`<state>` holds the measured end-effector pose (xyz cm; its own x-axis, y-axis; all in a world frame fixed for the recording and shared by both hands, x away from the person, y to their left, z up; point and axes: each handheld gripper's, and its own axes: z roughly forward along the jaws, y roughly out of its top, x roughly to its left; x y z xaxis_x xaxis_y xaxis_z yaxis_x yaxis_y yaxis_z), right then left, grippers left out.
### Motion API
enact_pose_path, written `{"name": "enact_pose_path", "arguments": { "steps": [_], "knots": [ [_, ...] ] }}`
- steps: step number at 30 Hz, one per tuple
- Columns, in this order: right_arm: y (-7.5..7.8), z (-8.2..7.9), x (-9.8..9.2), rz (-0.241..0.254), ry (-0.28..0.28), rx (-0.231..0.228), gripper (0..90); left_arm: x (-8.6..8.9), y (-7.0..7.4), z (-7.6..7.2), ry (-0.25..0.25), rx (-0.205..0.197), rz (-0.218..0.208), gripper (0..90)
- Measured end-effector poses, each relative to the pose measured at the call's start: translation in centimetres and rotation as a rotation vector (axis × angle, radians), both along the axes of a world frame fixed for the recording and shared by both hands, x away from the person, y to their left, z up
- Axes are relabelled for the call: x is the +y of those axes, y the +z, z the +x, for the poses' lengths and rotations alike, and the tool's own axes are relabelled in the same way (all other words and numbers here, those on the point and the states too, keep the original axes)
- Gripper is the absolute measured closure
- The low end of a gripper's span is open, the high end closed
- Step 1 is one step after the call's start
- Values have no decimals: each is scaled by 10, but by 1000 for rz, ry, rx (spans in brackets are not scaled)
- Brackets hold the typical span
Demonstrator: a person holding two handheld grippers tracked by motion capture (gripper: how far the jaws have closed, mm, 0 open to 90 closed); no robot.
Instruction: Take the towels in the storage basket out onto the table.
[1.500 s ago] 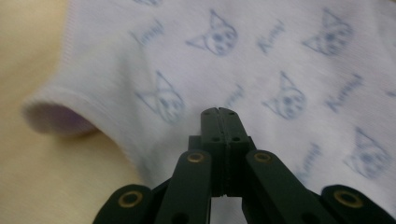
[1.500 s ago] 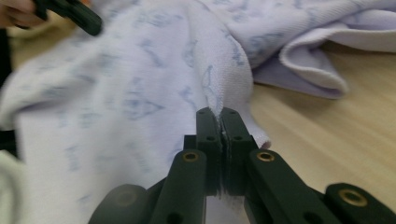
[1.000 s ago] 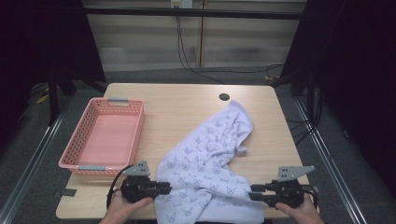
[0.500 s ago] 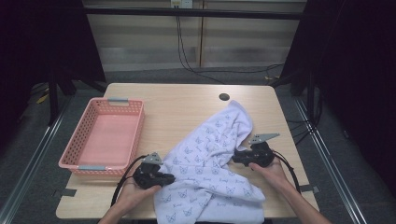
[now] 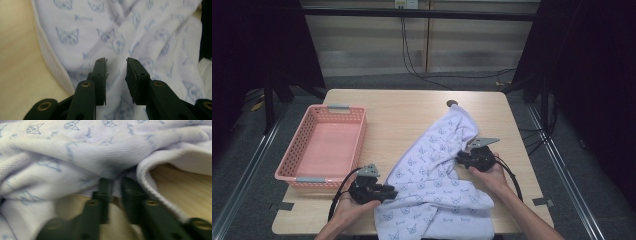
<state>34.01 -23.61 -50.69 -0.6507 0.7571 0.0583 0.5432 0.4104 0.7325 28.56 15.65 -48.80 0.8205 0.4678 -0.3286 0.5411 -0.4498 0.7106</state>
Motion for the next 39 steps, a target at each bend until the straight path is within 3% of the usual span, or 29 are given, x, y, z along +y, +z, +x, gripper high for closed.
{"name": "enact_pose_path", "arguments": {
  "steps": [3,6,7,10,12,15,17,19,20,21,23,25,27,30,31,34,36,39],
  "knots": [
    [3,3,-9,-16,-24,18,881,-7,0,8,28,-30,36,667],
    [12,7,-29,21,-68,5,884,-11,-8,9,20,-29,106,671],
    [17,10,-38,47,-92,-3,886,-11,-9,7,16,-49,111,673],
    [28,15,-63,71,-174,-41,888,-6,-10,6,13,-22,97,674],
    [32,19,-79,53,-226,-67,889,-3,-9,1,-8,-3,98,676],
    [34,24,-101,82,-304,-85,888,2,-7,-12,-38,2,117,717],
    [33,23,-110,55,-348,-90,883,6,-7,-22,-60,32,106,727],
    [31,20,-112,81,-298,-69,840,9,-6,-32,-67,34,114,770],
    [32,15,-109,87,-272,-60,772,10,-6,-37,-77,38,117,783],
    [35,9,-104,76,-263,-73,711,11,-6,-40,-95,45,114,797],
    [43,-6,-94,112,-214,-81,658,12,-5,-42,-88,38,109,827],
    [50,-22,-82,131,-144,-77,657,13,-2,-38,-72,22,69,827],
    [50,-37,-67,152,-54,-37,661,13,4,-30,-43,15,14,780],
    [41,-58,-44,143,41,14,662,6,9,-16,-10,-10,-7,749],
    [37,-63,-38,145,75,32,646,3,8,-10,-11,0,-28,746],
    [27,-72,-22,139,174,86,582,-10,4,3,-14,5,-8,714],
    [22,-74,-17,137,187,102,554,-16,2,9,-30,8,-16,686],
    [12,-76,-11,78,203,130,565,-24,-4,6,-59,11,30,635]
  ]
}}
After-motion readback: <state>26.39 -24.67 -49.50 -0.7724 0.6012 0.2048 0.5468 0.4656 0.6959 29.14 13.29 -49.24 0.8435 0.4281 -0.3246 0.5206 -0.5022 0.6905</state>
